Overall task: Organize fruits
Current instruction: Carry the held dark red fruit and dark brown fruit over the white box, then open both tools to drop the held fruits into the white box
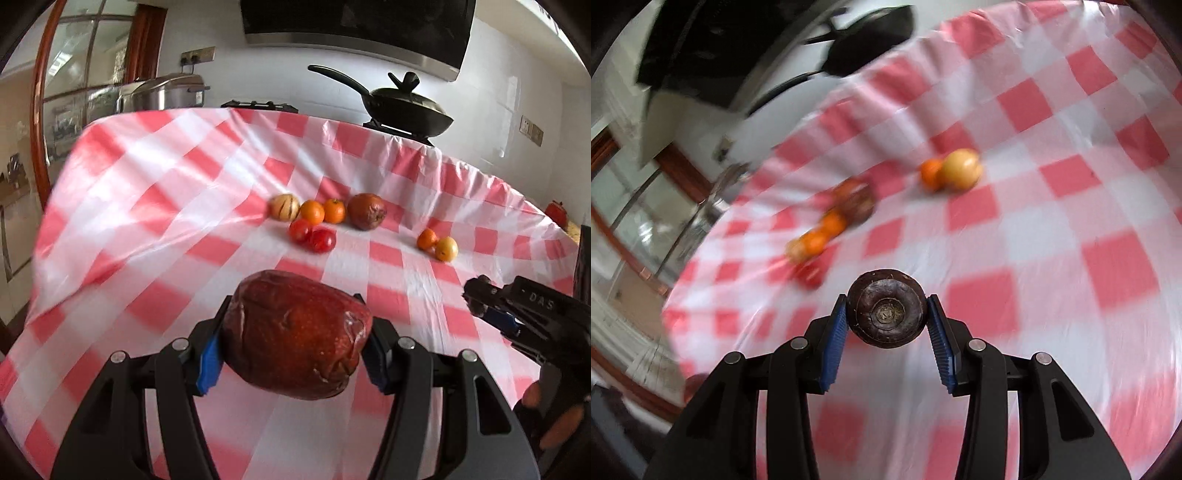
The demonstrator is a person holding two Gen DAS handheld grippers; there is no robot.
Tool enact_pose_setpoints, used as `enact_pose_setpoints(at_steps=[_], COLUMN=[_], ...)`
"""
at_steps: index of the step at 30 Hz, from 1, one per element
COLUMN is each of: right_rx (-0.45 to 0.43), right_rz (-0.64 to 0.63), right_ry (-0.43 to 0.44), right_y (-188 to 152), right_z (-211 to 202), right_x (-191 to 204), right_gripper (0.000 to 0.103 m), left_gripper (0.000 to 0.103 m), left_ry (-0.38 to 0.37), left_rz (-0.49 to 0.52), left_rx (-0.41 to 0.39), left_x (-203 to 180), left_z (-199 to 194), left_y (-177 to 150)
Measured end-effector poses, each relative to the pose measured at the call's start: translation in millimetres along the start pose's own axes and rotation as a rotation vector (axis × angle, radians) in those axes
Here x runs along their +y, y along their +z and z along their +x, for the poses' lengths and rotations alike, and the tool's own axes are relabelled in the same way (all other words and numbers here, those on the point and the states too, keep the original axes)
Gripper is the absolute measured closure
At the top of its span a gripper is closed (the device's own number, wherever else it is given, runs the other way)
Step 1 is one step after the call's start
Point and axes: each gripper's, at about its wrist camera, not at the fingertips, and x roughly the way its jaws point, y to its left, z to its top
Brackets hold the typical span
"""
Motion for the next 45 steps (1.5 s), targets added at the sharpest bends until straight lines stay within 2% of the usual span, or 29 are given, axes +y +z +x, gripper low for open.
enact_pose_setpoints(at_steps=[2, 11, 19, 22, 26, 31, 34, 37, 41, 45], right_rx=[0.021, 0.097, 0.161, 0.199, 0.242, 0.300, 0.355, 0.424, 0.533, 0.639], right_rz=[-0.094, -0.325, -0.508, -0.580, -0.708, -0.857, -0.939, -0.997, -1.084, -1.197], right_ry=[0.001, 0.045, 0.078, 0.117, 0.213, 0.329, 0.379, 0.393, 0.379, 0.318], right_y=[-21.7, -102.8, -158.0, -184.8, -226.1, -274.0, -303.6, -331.4, -370.5, -414.1], right_z=[-13.3, -46.9, -51.7, -50.4, -55.9, -66.5, -65.7, -59.1, -39.6, -9.4], right_x=[26.2, 100.6, 148.8, 169.3, 199.7, 233.7, 248.5, 255.7, 260.7, 265.8], right_gripper=[0.061, 0.060, 0.060, 0.060, 0.060, 0.060, 0.060, 0.060, 0.060, 0.060], left_gripper=[0.041, 0.041, 0.041, 0.041, 0.041, 0.041, 0.041, 0.041, 0.041, 0.041], left_ry=[0.009, 0.103, 0.185, 0.220, 0.258, 0.351, 0.402, 0.439, 0.466, 0.471], left_rz=[0.017, 0.071, 0.045, 0.018, -0.027, -0.105, -0.147, -0.177, -0.216, -0.247], left_rx=[0.018, 0.054, 0.063, 0.060, 0.045, 0.044, 0.087, 0.153, 0.266, 0.403], left_x=[8.1, 52.4, 116.0, 140.5, 172.3, 220.0, 250.9, 275.1, 303.6, 326.3], left_z=[-19.5, -77.2, -115.3, -128.5, -149.4, -177.0, -183.9, -180.4, -162.3, -134.8], left_y=[-11.1, -55.2, -89.3, -98.3, -109.3, -129.3, -150.9, -174.5, -204.6, -232.9])
